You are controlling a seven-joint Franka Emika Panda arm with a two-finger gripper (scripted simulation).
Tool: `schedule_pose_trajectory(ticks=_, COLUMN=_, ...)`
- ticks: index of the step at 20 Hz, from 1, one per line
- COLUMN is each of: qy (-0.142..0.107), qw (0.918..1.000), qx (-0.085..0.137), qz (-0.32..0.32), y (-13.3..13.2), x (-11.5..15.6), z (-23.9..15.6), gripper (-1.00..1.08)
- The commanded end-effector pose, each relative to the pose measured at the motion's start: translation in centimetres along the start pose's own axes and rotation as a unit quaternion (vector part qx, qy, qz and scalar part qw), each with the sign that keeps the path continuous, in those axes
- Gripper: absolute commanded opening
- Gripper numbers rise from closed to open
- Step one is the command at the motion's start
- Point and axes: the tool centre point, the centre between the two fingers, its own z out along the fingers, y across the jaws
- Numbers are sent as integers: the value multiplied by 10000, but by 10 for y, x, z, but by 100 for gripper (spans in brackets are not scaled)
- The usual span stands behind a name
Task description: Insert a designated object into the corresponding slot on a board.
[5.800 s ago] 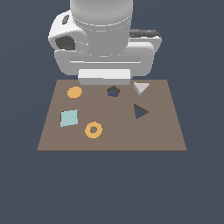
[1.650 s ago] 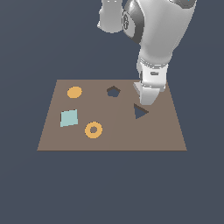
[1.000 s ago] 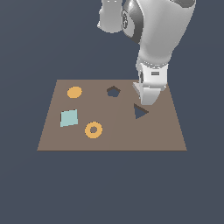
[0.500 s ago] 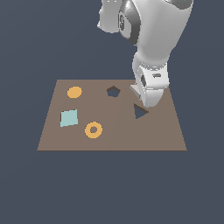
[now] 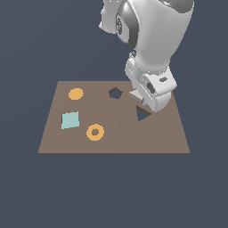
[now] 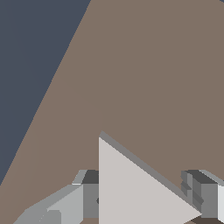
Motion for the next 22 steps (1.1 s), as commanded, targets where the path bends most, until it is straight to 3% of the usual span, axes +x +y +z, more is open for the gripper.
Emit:
schedule_pose_trajectory(ticks=1, qy=-1, qw=9989, qx=-2, qz=-476, y=4, x=-4, z=-1, gripper=-100)
schedule_pose_trajectory(ticks=6, qy=-2, qw=9898, qx=-3, qz=-1422, y=13, x=-12, z=-2, gripper=-100)
schedule_pose_trajectory(ticks=10, qy=-2, qw=9760, qx=-4, qz=-2177, y=22, x=-17, z=-2, gripper=-100)
schedule_pose_trajectory(ticks=14, qy=-2, qw=9562, qx=-4, qz=-2928, y=31, x=-20, z=-3, gripper=-100)
schedule_pose_trajectory(ticks=22, qy=-2, qw=9082, qx=-2, qz=-4186, y=48, x=-21, z=-4, gripper=-100)
